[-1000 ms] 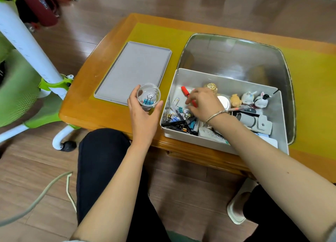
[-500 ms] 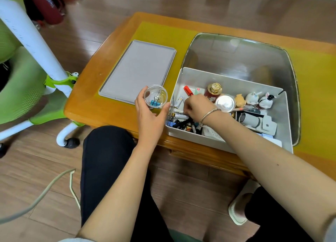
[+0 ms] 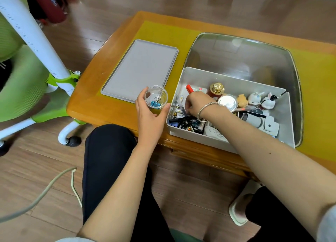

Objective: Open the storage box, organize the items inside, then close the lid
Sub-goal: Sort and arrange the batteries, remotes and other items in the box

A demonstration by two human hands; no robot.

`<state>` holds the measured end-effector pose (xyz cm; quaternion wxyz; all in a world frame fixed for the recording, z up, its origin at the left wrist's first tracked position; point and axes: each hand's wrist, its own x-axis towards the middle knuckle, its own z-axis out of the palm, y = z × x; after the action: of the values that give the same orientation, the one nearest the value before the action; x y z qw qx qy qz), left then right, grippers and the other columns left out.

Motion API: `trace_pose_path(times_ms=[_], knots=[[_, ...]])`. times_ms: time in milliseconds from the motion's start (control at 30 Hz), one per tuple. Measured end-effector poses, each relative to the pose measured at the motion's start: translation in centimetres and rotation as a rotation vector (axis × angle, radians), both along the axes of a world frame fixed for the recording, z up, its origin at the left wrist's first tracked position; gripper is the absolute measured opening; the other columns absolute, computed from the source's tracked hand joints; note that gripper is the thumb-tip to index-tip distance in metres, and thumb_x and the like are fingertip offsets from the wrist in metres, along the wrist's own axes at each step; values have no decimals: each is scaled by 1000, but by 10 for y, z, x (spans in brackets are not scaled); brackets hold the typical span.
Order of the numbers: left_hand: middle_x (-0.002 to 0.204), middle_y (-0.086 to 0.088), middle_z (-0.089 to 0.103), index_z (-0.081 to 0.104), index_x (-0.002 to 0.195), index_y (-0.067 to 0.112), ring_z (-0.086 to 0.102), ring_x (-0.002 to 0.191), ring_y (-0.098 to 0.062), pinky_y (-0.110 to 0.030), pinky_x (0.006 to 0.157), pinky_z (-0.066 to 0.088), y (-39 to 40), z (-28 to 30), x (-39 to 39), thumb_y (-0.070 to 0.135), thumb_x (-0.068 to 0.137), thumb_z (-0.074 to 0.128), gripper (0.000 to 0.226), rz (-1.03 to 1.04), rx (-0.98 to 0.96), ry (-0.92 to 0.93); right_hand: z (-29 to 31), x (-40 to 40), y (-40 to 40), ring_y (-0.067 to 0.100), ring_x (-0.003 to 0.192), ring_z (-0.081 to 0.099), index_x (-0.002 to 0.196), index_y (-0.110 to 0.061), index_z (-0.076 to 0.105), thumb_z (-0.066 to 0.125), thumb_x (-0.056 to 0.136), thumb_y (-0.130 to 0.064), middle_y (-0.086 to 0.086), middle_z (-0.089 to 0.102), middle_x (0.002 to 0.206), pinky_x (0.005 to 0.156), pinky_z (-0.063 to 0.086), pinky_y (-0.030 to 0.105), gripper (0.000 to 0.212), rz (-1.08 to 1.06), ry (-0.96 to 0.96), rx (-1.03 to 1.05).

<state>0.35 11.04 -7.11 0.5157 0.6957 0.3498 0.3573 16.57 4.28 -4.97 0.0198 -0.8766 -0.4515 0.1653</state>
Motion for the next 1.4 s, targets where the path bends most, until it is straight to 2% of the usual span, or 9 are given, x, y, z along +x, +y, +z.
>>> trace_pose_path(times_ms=[167,433,533,633,767,900,1067,1200,1400], knots=[[140,1,39,32,142,23,40,123,-5,-9,88,47,1,-3,-3,23,83,73,71,8,-6,7,3,6,-10,19,81,67,76,-7,71,60,78,2,3,71,81,94,46,32,14,24,88,144],[139,-1,40,33,141,22,41,124,-9,-9,84,48,-3,-2,0,19,82,74,71,-16,-27,-33,17,14,-31,4,55,47,76,-15,66,64,73,2,-8,53,58,62,41,18,18,-182,194,442],[140,-2,39,33,141,21,41,125,-11,-10,84,48,-4,1,1,18,82,75,72,-23,-31,-38,30,16,-41,9,57,52,82,-12,71,65,73,2,-5,55,60,58,41,9,18,-151,238,412],[140,-3,40,33,140,20,42,126,-12,-10,83,48,-5,2,0,16,82,75,72,-26,-30,-37,40,16,-57,10,57,55,85,-11,73,67,74,3,-4,61,63,59,46,16,20,-77,353,288],[139,-3,40,34,140,19,42,125,-12,-6,79,47,-7,3,0,16,82,75,71,-34,-31,-42,35,4,-66,2,61,56,81,-21,72,76,73,-14,-10,63,68,53,37,4,12,45,231,114],[138,-1,40,34,139,22,43,122,-9,-7,78,47,-10,3,2,18,81,76,72,-50,-30,-37,19,-4,-53,15,76,62,89,-14,68,74,77,-13,0,67,80,69,37,18,14,88,125,93],[138,3,42,35,139,26,44,124,-10,-15,85,50,-8,2,2,24,81,76,72,-57,-19,-9,21,6,-57,4,68,53,84,-14,73,70,81,-12,-5,67,78,69,38,15,5,-30,66,300],[136,3,44,36,138,25,41,123,-9,-5,87,42,-12,3,4,27,80,77,72,-41,49,39,28,8,-68,2,59,55,78,-16,68,69,83,-14,-4,63,67,61,42,12,5,-234,179,528],[135,7,45,38,138,26,40,125,-12,-42,102,44,-18,13,12,35,79,76,71,-82,164,128,39,0,-84,8,53,64,77,-14,65,63,88,-16,7,68,68,59,56,22,12,-272,456,615]])
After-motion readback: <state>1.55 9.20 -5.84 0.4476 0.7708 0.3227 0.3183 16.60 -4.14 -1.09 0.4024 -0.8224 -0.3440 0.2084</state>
